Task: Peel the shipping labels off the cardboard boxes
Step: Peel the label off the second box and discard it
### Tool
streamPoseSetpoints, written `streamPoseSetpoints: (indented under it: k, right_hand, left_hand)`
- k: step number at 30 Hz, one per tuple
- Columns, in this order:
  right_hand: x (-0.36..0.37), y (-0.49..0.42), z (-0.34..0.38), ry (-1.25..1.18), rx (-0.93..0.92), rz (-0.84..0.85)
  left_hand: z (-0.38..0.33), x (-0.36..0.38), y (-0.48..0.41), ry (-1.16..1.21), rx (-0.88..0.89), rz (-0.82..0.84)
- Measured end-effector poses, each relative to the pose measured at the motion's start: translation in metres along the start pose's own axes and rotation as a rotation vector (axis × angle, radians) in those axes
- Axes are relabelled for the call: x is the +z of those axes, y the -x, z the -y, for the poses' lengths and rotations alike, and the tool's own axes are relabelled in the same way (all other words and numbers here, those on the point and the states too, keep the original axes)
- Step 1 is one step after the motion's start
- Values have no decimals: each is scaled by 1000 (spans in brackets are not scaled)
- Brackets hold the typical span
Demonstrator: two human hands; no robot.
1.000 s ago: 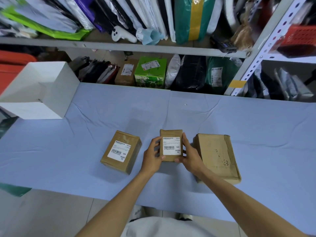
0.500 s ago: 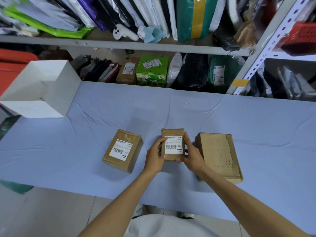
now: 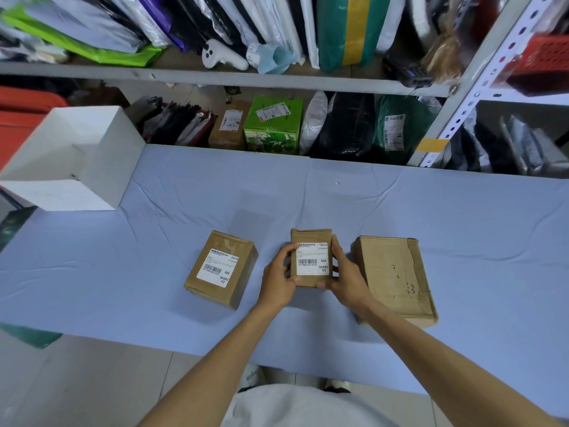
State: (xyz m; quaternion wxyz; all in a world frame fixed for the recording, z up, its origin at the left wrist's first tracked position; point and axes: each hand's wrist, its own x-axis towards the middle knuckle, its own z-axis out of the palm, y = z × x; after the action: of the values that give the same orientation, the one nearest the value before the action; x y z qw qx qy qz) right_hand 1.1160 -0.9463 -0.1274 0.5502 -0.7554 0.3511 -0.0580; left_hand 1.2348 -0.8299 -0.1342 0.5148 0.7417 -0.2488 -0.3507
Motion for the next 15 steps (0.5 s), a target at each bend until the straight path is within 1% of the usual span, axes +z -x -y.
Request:
streamPoseSetpoints:
  k: [4, 10, 15]
  right_hand:
    - [-1, 0, 1, 7, 3, 1]
    - [0, 0, -1, 12, 14, 3]
    - [-1, -1, -2, 23, 16, 2]
  left_hand:
    - [2, 1, 1, -30, 5, 0]
    - [2, 2, 5, 26, -9, -22]
    - [0, 3, 5, -1, -2, -24]
